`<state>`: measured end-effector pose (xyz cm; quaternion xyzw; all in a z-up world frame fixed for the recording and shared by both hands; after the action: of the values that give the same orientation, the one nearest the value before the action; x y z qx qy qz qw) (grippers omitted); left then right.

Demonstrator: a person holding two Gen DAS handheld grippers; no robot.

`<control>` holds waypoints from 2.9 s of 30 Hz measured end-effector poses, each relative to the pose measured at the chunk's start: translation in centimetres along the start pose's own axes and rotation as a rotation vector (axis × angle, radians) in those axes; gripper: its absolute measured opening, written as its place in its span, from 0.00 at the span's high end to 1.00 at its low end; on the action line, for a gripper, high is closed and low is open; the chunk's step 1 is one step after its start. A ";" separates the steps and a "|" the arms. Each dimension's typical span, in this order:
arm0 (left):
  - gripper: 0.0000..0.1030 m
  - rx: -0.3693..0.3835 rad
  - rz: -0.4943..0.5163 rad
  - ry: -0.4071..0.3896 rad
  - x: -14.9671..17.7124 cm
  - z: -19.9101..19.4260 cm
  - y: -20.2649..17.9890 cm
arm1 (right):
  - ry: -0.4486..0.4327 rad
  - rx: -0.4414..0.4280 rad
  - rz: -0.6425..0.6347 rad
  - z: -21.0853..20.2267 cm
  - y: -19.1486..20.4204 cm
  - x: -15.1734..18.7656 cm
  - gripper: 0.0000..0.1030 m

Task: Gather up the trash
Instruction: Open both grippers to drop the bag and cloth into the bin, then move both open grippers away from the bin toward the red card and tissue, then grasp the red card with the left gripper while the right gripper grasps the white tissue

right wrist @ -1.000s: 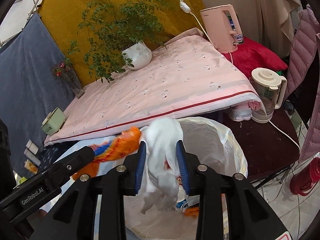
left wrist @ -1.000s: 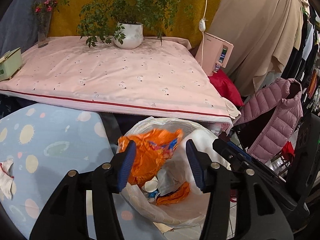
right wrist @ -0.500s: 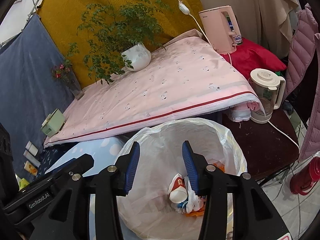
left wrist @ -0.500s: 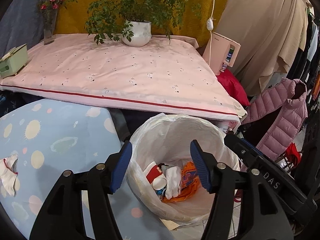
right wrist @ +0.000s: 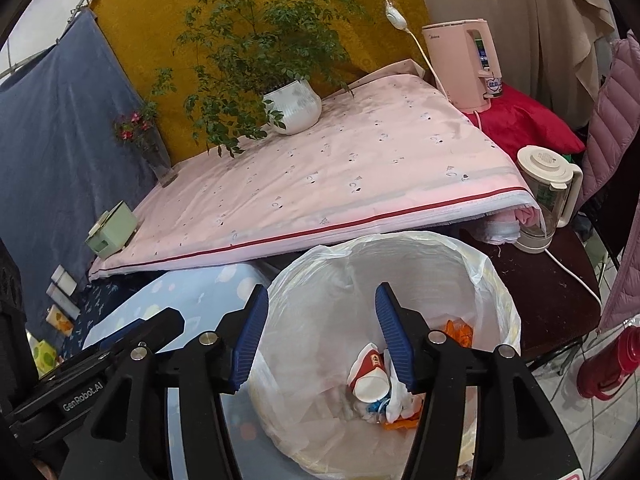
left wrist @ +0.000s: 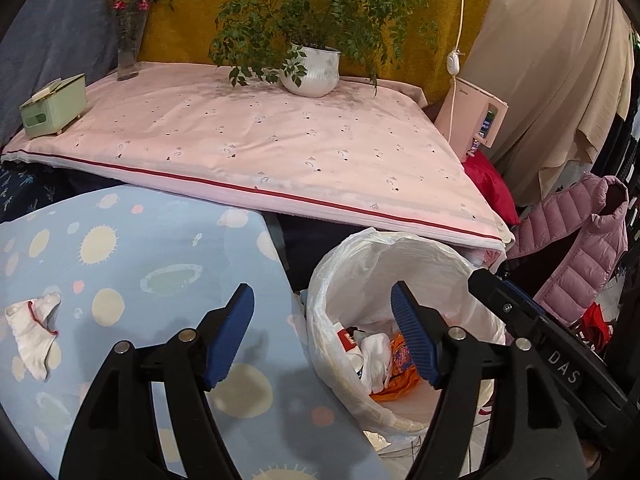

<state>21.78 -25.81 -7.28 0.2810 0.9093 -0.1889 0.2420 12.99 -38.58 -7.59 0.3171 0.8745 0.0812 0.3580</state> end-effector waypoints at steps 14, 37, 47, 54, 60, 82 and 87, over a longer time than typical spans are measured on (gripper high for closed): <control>0.29 -0.034 -0.083 -0.019 0.7 -1.8 5.8 | 0.039 -0.019 -0.078 1.5 5.5 1.2 0.47; 0.16 -0.289 -0.313 -0.027 7.0 -6.6 25.2 | 0.198 -0.114 -0.327 6.2 21.0 8.9 0.39; 0.11 -0.459 -0.447 0.013 12.4 -9.6 38.7 | 0.310 -0.170 -0.445 10.1 29.7 14.5 0.36; 0.10 -0.478 -0.531 0.012 14.3 -10.0 46.2 | 0.367 -0.170 -0.490 13.4 33.8 17.6 0.36; 0.08 -0.455 -0.594 0.017 14.1 -9.2 49.1 | 0.390 -0.161 -0.520 15.8 36.4 18.8 0.36; 0.18 -0.468 -0.580 0.026 11.6 -6.4 50.9 | 0.380 -0.093 -0.554 19.6 38.4 19.2 0.50; 0.21 -0.457 -0.554 0.015 11.2 -6.9 49.0 | 0.389 -0.100 -0.532 19.4 37.7 18.8 0.77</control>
<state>40.92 19.99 -17.98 -0.0361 0.9715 -0.0369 0.2314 34.62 0.92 -18.65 0.0380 0.9735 0.0867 0.2082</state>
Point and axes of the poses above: each gripper's, at about its wrist camera, not at the fingertips, and z roughly the way its jaws point, y to its left, x to its underside, the point moved 10 cm from there along z, roughly the way its jaws point, and after that the axes turned 12 degrees about y, right-handed, at the moved point
